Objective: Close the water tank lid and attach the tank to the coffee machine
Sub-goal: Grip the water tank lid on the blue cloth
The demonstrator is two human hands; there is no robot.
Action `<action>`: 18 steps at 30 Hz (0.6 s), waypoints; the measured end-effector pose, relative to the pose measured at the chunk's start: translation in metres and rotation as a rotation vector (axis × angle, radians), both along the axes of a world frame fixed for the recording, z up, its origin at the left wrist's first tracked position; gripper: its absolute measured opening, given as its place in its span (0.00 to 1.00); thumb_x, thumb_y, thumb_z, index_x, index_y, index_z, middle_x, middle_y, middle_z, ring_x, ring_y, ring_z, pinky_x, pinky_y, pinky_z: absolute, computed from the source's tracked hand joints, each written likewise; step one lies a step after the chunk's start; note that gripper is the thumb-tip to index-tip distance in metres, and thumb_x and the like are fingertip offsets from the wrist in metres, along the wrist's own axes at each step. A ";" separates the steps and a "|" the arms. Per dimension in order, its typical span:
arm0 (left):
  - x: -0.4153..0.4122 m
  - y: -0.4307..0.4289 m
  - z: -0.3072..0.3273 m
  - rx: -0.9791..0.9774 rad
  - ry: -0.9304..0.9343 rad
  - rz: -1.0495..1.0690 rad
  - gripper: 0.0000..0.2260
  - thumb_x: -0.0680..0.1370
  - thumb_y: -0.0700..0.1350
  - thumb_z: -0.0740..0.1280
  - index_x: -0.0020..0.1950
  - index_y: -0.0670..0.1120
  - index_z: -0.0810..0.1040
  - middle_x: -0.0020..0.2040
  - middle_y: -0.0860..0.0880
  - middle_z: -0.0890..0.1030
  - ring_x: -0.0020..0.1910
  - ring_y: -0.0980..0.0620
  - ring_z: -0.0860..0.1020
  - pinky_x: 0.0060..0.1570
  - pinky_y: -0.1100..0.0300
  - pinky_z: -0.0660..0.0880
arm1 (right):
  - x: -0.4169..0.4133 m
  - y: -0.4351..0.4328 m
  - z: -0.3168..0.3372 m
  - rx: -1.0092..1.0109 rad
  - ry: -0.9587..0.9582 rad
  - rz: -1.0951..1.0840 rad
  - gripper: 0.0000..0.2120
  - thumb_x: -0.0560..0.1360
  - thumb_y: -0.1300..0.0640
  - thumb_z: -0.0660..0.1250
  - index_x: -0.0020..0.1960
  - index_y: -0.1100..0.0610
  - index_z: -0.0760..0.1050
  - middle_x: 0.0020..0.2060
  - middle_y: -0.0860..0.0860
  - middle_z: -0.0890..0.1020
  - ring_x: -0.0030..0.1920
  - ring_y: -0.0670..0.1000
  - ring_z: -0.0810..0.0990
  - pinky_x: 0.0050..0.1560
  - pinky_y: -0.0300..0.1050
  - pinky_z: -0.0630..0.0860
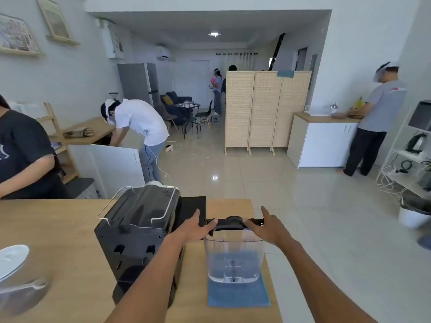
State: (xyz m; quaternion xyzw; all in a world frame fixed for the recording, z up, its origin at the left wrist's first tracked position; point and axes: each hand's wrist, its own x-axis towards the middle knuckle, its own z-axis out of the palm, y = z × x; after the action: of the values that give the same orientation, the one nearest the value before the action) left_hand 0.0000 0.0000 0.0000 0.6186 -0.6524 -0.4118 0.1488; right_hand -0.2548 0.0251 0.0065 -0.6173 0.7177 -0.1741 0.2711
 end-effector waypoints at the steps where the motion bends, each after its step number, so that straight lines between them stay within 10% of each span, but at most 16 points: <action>1: -0.002 0.003 -0.001 0.006 0.018 0.021 0.48 0.77 0.70 0.61 0.84 0.46 0.41 0.84 0.44 0.56 0.82 0.42 0.57 0.77 0.49 0.58 | 0.000 -0.001 -0.001 -0.012 -0.084 -0.001 0.51 0.72 0.27 0.62 0.82 0.54 0.48 0.75 0.59 0.69 0.74 0.61 0.69 0.71 0.54 0.68; 8: -0.011 0.003 -0.021 0.074 0.208 0.091 0.48 0.69 0.78 0.62 0.80 0.50 0.64 0.79 0.50 0.69 0.77 0.46 0.67 0.75 0.48 0.62 | -0.005 0.000 -0.019 -0.043 -0.272 -0.076 0.51 0.68 0.28 0.68 0.82 0.48 0.51 0.73 0.59 0.72 0.69 0.61 0.75 0.67 0.57 0.74; 18: -0.016 0.006 -0.038 0.040 0.431 0.246 0.33 0.75 0.68 0.67 0.77 0.55 0.69 0.76 0.53 0.71 0.76 0.48 0.68 0.75 0.44 0.64 | -0.007 -0.001 -0.025 -0.030 -0.373 -0.101 0.62 0.55 0.21 0.68 0.81 0.51 0.58 0.74 0.55 0.73 0.69 0.59 0.75 0.65 0.59 0.77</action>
State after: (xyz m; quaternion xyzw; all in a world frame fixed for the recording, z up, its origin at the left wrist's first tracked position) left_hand -0.0158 0.0057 -0.0385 0.5939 -0.5172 -0.5259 0.3213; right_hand -0.2621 0.0241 -0.0186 -0.5414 0.6826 -0.3093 0.3810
